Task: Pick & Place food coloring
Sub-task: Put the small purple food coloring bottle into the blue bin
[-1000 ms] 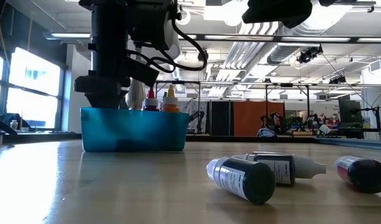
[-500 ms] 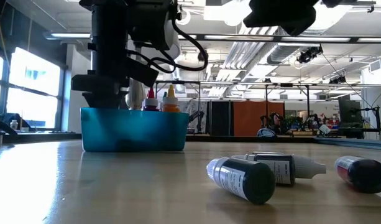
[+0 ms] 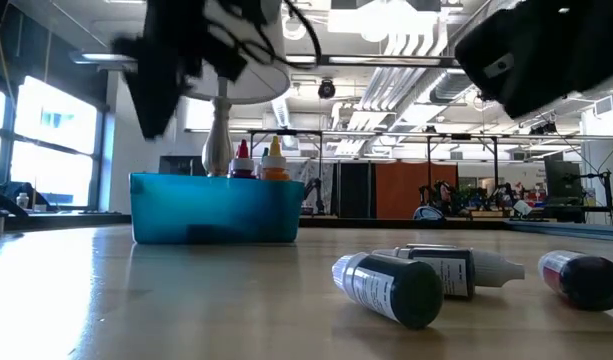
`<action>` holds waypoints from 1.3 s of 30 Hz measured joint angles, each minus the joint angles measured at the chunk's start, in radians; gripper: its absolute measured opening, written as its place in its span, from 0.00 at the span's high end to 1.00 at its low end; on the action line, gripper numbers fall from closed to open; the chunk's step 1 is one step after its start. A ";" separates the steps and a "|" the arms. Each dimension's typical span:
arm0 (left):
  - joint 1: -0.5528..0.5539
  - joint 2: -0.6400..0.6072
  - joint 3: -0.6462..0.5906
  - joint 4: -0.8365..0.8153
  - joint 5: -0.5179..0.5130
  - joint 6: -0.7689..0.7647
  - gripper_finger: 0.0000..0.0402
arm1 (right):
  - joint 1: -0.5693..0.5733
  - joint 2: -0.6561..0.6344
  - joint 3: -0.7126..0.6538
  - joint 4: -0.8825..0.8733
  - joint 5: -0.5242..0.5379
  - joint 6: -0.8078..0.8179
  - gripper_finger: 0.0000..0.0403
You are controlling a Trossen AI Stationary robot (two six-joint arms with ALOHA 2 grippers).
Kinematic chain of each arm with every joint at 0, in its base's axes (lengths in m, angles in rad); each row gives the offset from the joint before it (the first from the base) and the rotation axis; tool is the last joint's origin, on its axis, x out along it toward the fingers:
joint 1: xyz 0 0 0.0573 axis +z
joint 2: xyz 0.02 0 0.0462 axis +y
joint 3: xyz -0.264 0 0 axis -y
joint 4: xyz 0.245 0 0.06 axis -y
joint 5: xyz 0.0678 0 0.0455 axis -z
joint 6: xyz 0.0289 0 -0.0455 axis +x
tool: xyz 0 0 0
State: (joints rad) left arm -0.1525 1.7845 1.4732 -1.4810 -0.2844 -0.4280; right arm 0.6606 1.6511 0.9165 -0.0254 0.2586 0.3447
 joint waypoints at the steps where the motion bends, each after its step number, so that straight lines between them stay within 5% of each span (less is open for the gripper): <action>1: -0.005 -0.001 0.045 -0.062 0.015 -0.019 0.58 | 0.007 0.014 0.000 0.003 -0.003 -0.039 0.67; 8: -0.055 -0.085 0.276 -0.063 0.158 0.013 0.62 | 0.022 0.087 0.000 0.010 -0.078 -0.193 0.67; 15: -0.125 -0.157 0.389 -0.089 -0.020 -0.080 0.62 | -0.029 0.130 0.000 0.015 -0.163 -0.268 0.67; 27: -0.190 -0.182 0.393 -0.090 -0.027 -0.180 0.62 | -0.110 0.203 -0.087 0.093 -0.221 -0.254 0.72; 31: -0.189 -0.182 0.393 -0.090 -0.045 -0.179 0.62 | -0.114 0.207 -0.148 0.227 -0.184 -0.204 0.83; 39: -0.188 -0.232 0.392 -0.090 -0.044 -0.095 0.62 | -0.114 0.174 -0.181 0.432 -0.178 -0.215 0.84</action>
State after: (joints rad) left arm -0.3408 1.5523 1.8653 -1.5711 -0.3286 -0.5232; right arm 0.5463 1.8246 0.7357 0.4068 0.0811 0.1299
